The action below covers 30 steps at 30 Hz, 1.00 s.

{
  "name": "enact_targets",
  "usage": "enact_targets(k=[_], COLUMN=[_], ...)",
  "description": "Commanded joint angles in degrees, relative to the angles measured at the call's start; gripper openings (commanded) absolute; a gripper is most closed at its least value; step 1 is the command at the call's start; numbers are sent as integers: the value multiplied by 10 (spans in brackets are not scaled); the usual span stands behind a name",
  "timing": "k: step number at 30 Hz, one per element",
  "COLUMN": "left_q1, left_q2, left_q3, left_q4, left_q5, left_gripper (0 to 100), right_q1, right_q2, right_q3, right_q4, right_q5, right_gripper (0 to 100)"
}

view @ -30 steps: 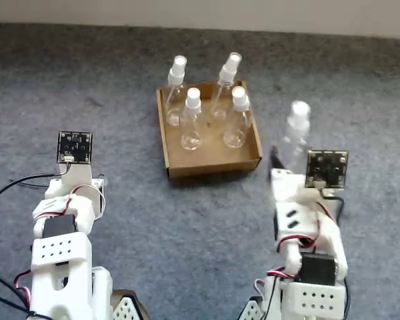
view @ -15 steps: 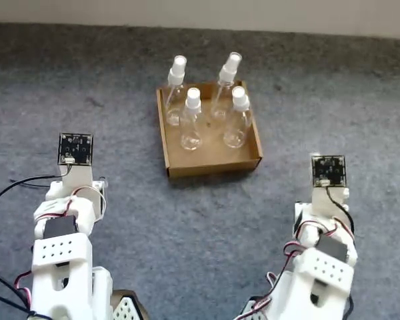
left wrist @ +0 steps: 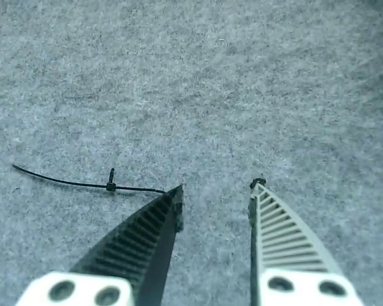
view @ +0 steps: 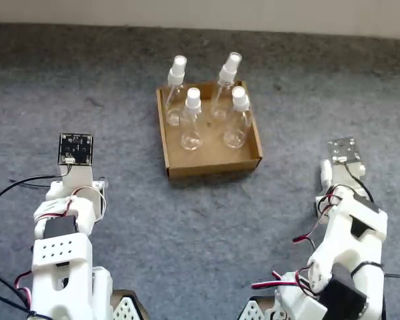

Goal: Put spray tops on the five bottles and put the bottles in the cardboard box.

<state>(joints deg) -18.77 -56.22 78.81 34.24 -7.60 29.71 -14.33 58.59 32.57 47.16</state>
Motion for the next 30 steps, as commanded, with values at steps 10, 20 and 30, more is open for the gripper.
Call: enact_targets(k=[10,20,30], left_q1=[-5,-5,6], left_q2=[-2,-2,-2], left_q3=[-1,-1,0], left_q4=[-11,-11,-11], left_q5=[-2,-2,-2], left_gripper=[165,165,165], right_q1=[11,-58,-75], right_q2=[31,33,33], right_q3=[-88,-176,-191], right_q4=[247,342,346], right_q5=[50,-24,-55], right_gripper=[230,245,247])
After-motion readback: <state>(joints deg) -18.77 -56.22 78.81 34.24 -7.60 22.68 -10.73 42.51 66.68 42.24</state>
